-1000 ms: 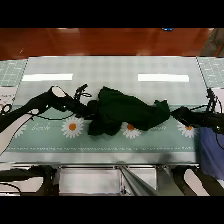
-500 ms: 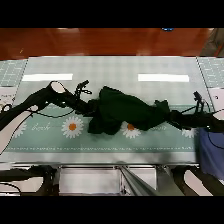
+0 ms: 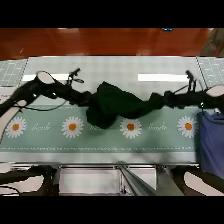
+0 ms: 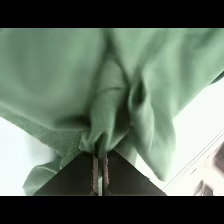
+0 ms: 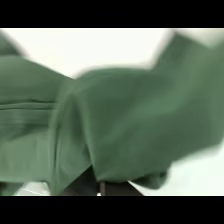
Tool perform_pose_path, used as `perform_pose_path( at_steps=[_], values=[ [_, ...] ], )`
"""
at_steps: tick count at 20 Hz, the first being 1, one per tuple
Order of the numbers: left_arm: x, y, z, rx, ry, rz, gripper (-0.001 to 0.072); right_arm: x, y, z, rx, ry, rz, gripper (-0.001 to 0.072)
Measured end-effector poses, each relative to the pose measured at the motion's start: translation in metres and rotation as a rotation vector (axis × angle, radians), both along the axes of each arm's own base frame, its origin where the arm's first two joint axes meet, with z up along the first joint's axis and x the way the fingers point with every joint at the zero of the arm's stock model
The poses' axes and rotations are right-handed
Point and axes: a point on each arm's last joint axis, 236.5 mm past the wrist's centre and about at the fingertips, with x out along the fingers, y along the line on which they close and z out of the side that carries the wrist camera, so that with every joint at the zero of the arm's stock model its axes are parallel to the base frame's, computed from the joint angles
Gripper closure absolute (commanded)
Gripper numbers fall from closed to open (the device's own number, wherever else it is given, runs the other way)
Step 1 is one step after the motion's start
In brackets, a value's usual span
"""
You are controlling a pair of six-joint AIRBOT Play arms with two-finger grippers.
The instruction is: Fold the shirts.
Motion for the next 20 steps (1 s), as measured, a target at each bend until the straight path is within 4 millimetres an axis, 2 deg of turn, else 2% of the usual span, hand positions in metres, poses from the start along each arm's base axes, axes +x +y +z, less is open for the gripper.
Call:
perform_pose_path(
  at_steps=[2,3,5,7,9,10,12,15,18,20],
  values=[
    [0.031,0.016,0.063,-0.053,-0.15,0.065,0.0692,0.027,-0.002,0.071,-0.04,-0.155,0.042,0.0687],
    [0.043,0.025,0.102,-0.08,-0.236,0.093,0.0692,0.036,-0.004,0.113,-0.067,-0.243,0.056,0.0687],
    [0.058,0.045,0.18,-0.115,-0.416,0.15,0.0692,0.043,-0.006,0.197,-0.115,-0.419,0.071,0.0687],
    [0.055,0.067,0.263,-0.133,-0.614,0.198,0.0692,0.031,-0.004,0.274,-0.158,-0.577,0.081,0.0687],
    [0.038,0.084,0.329,-0.132,-0.772,0.234,0.0692,0.005,0.0,0.333,-0.19,-0.706,0.092,0.0687],
    [0.026,0.092,0.359,-0.126,-0.847,0.254,0.0692,-0.01,0.002,0.355,-0.208,-0.759,0.095,0.0687],
    [-0.003,0.104,0.406,-0.113,-0.975,0.287,0.0692,-0.044,0.005,0.389,-0.243,-0.844,0.098,0.0687],
    [-0.05,0.11,0.451,-0.079,-1.112,0.32,0.0692,-0.093,0.01,0.42,-0.288,-0.936,0.106,0.0687],
    [-0.096,0.103,0.469,-0.038,-1.194,0.305,0.0692,-0.136,0.014,0.431,-0.328,-0.981,0.121,0.0687],
    [-0.127,0.095,0.476,-0.013,-1.237,0.282,0.0692,-0.161,0.015,0.43,-0.355,-0.979,0.132,0.0687]
  ],
)
